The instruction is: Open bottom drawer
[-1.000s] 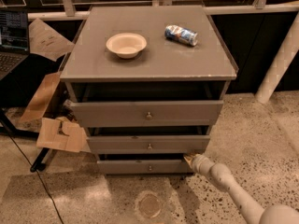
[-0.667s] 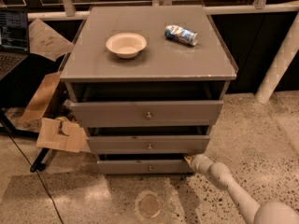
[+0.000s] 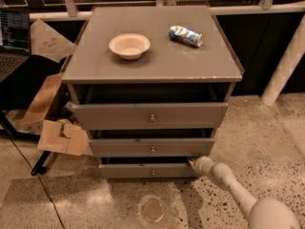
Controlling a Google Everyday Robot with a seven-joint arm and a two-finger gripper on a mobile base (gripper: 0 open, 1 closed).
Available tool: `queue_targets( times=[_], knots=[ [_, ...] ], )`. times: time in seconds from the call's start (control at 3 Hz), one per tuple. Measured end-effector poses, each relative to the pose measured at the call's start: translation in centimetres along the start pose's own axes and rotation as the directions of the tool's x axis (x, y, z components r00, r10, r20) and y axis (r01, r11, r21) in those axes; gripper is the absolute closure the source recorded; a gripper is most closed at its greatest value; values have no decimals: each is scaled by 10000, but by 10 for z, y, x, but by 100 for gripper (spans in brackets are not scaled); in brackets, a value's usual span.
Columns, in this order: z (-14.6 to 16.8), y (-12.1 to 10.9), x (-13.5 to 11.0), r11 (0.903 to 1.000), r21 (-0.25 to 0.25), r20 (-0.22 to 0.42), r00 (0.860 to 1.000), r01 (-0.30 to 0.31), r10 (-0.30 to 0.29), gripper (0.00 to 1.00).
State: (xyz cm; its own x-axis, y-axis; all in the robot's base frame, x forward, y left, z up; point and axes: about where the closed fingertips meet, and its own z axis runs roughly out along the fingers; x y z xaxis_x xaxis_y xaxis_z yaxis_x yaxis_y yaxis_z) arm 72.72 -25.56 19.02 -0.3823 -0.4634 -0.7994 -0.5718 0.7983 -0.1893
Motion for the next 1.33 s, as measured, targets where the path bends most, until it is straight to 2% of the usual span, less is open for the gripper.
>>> queue_targets(
  times=[1.0,1.33],
  knots=[
    [-7,1,3,9997,-222,-303,9995,-122,115,14],
    [-13,3,3,9994,-326,-401,9991,-132,119,0]
  ],
)
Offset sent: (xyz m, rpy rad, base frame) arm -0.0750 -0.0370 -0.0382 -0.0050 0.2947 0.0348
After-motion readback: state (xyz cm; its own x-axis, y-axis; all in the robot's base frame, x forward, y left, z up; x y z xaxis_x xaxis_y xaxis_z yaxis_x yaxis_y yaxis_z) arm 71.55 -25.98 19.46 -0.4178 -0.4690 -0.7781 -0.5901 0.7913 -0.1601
